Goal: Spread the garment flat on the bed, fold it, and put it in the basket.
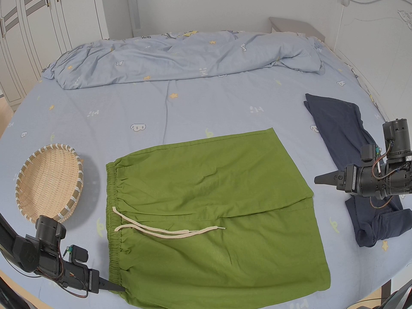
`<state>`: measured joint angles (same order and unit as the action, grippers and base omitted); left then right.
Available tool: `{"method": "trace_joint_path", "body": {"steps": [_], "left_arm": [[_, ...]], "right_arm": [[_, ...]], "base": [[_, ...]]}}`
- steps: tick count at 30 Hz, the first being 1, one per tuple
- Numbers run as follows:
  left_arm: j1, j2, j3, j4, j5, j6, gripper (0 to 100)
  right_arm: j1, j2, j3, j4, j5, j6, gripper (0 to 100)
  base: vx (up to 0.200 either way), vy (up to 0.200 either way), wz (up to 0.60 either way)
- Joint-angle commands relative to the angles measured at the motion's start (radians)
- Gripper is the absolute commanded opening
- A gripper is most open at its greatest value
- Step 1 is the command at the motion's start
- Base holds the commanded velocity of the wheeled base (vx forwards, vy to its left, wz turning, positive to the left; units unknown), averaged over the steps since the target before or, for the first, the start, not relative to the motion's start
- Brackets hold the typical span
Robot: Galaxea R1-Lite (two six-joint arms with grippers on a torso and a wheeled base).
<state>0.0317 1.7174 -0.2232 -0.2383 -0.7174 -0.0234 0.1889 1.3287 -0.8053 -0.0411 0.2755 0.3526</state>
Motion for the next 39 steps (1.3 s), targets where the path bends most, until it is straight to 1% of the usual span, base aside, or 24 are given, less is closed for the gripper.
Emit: {"method": "trace_joint_path", "body": {"steps": [1, 5, 8, 10, 11, 12, 14, 15, 17, 19, 20, 21, 22, 24, 30, 31, 32, 34, 35, 36, 39], "left_arm": [[0.024, -0.029, 0.015, -0.001, 0.000, 0.000, 0], [0.034, -0.068, 0.039, -0.001, 0.015, 0.011, 0], [0.036, -0.147, 0.071, 0.001, 0.064, 0.037, 0], [0.036, -0.162, 0.073, 0.002, 0.064, 0.040, 0], [0.042, -0.179, 0.074, 0.004, 0.064, 0.040, 0], [0.050, -0.179, 0.074, 0.005, 0.064, 0.042, 0], [0.050, -0.179, 0.074, 0.005, 0.064, 0.042, 0], [0.071, -0.157, 0.074, 0.005, 0.066, 0.056, 0], [0.091, -0.130, 0.073, 0.005, 0.070, 0.088, 0], [0.112, -0.110, 0.067, 0.004, 0.070, 0.092, 0], [0.112, -0.110, 0.067, 0.004, 0.070, 0.092, 0], [0.134, -0.099, 0.056, 0.004, 0.069, 0.092, 0], [0.134, -0.099, 0.056, 0.004, 0.069, 0.092, 0], [0.160, -0.093, 0.035, 0.004, 0.062, 0.089, 0], [0.168, -0.084, 0.030, 0.004, 0.064, 0.091, 0], [0.166, -0.085, 0.030, 0.004, 0.062, 0.091, 0], [0.166, -0.085, 0.030, 0.005, 0.062, 0.091, 0], [0.163, -0.087, 0.030, 0.004, 0.064, 0.091, 0], [0.163, -0.087, 0.030, 0.004, 0.064, 0.091, 0], [0.163, -0.085, 0.031, 0.004, 0.064, 0.091, 0], [0.165, -0.090, 0.030, 0.004, 0.064, 0.091, 0]], "right_arm": [[0.001, 0.000, 0.000, 0.000, 0.001, -0.001, 100], [0.001, -0.002, 0.005, 0.001, -0.001, 0.002, 100], [0.007, -0.034, 0.086, 0.001, 0.002, -0.001, 100], [0.012, -0.040, 0.113, 0.001, 0.002, 0.000, 100], [0.018, -0.046, 0.186, 0.000, 0.007, 0.000, 100], [0.015, -0.045, 0.219, 0.000, 0.007, -0.001, 100], [0.015, -0.045, 0.219, 0.000, 0.007, -0.001, 100], [0.015, -0.043, 0.331, 0.000, 0.019, -0.004, 100], [0.017, -0.043, 0.390, -0.002, 0.039, -0.006, 100], [0.018, -0.045, 0.436, -0.002, 0.067, -0.006, 100], [0.018, -0.045, 0.436, -0.002, 0.067, -0.006, 100], [0.014, -0.051, 0.457, 0.000, 0.088, -0.006, 100], [0.014, -0.051, 0.457, 0.000, 0.088, -0.006, 100], [0.014, -0.069, 0.488, 0.001, 0.099, -0.006, 100], [0.023, -0.063, 0.554, -0.011, 0.106, -0.007, 100], [0.024, -0.059, 0.555, -0.019, 0.122, -0.007, 100], [0.024, -0.057, 0.555, -0.019, 0.123, -0.007, 100], [0.024, -0.054, 0.557, -0.023, 0.172, -0.006, 100], [0.024, -0.054, 0.557, -0.023, 0.172, -0.006, 100], [0.021, -0.052, 0.558, -0.023, 0.205, -0.004, 100], [0.021, -0.033, 0.558, -0.025, 0.215, -0.006, 100]], "base": [[0.000, 0.000, 0.00], [0.000, 0.000, 0.00], [0.000, 0.000, 0.00], [0.000, 0.000, 0.00], [0.000, 0.000, 0.00], [0.000, 0.000, 0.00], [0.000, 0.000, 0.00], [0.000, 0.000, 0.00], [0.000, 0.000, 0.00], [0.000, 0.000, 0.00], [0.000, 0.000, 0.00], [0.000, 0.000, 0.00], [0.000, 0.000, 0.00], [0.000, 0.000, 0.00], [0.000, 0.000, 0.00], [0.000, 0.000, 0.00], [0.000, 0.000, 0.00], [0.000, 0.000, 0.00], [0.000, 0.000, 0.00], [0.000, 0.000, 0.00], [0.000, 0.000, 0.00]]}}
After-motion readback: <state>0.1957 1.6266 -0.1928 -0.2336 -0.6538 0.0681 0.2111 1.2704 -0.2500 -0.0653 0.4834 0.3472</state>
